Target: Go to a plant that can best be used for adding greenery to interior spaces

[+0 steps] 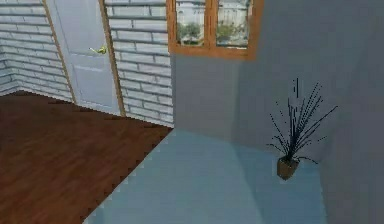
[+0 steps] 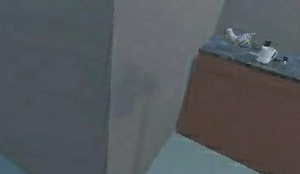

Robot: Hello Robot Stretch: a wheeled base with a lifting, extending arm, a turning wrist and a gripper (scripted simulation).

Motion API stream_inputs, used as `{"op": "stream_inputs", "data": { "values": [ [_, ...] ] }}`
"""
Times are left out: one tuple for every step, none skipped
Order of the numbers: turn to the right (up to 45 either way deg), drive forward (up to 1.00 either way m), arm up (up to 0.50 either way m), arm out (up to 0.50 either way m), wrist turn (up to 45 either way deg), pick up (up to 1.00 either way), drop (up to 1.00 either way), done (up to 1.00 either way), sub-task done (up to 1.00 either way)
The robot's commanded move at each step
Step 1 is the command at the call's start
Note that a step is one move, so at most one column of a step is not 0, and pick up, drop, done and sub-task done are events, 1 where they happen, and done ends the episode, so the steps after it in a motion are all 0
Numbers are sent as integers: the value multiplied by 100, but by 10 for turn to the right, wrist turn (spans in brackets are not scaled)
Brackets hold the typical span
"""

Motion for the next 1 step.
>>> {"op": "stream_inputs", "data": {
  "values": [
    [240, 0, 0, 0, 0, 0, 0, 0, 0]
  ]
}}
